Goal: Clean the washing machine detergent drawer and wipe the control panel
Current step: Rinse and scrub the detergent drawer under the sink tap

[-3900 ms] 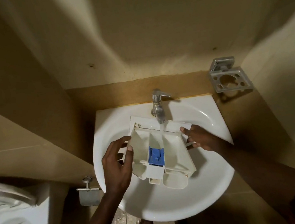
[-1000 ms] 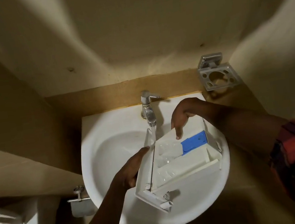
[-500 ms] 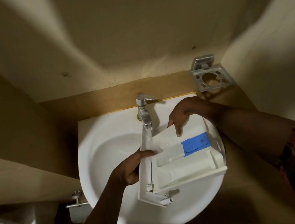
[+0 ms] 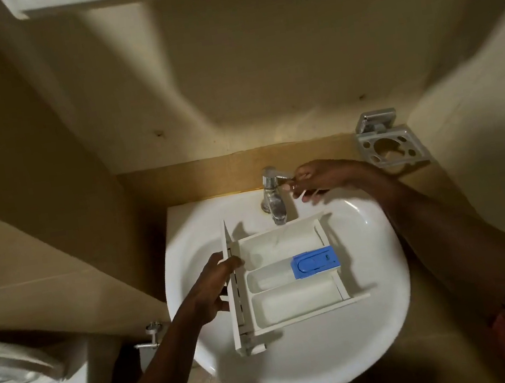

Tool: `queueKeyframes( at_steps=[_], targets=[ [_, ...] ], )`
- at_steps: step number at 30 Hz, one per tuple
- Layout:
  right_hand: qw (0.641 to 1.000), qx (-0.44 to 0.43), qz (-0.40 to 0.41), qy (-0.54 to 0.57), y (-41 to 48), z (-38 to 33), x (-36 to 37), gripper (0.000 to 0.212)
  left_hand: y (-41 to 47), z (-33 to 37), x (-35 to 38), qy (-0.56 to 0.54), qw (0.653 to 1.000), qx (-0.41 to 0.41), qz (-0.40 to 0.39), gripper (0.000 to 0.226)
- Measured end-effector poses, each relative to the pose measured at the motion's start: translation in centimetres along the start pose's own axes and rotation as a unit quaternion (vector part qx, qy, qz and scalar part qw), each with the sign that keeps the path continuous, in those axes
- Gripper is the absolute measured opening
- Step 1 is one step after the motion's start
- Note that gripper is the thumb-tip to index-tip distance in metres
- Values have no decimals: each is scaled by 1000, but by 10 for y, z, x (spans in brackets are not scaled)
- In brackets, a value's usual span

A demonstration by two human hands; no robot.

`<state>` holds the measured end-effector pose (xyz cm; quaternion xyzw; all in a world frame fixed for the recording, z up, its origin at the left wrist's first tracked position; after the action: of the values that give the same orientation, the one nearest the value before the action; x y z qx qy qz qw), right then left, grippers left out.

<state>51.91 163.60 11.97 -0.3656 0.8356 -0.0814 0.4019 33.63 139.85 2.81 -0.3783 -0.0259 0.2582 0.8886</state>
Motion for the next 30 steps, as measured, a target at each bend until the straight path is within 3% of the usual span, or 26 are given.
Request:
queueKeyframes(
  at_steps=[5, 11, 19, 23, 27, 30],
  targets=[
    [994, -3, 106, -29, 8, -19, 9, 35, -4, -1, -2, 8, 1000, 0, 14, 35],
    [994, -9, 103, -27, 4, -24, 29, 31, -1, -3, -2, 20, 999, -11, 31, 43],
    [984, -23, 158, 81, -18, 1, 47, 25, -10, -9, 9, -2, 999, -40, 34, 60],
    [979, -39, 200, 1, -12, -12, 54, 25, -14, -10, 16, -6, 999, -41, 28, 55],
    [977, -58, 174, -107, -16, -21, 50, 31, -18, -8, 21, -10, 999, -40, 27, 66],
    [971, -56, 230, -12, -34, -3, 53, 30, -23, -9, 22, -25, 998, -49, 30, 51]
  ],
)
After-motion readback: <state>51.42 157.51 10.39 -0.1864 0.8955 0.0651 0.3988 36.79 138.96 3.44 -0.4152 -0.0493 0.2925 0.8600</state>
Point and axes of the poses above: each hand's wrist, its own y-axis towards the middle knuckle, its own x-axis out of the palm, z = x × y, the point moved 1 cm from there along y, towards the middle knuckle, and after that the axes turned 15 degrees about z, right-handed, at the moved point
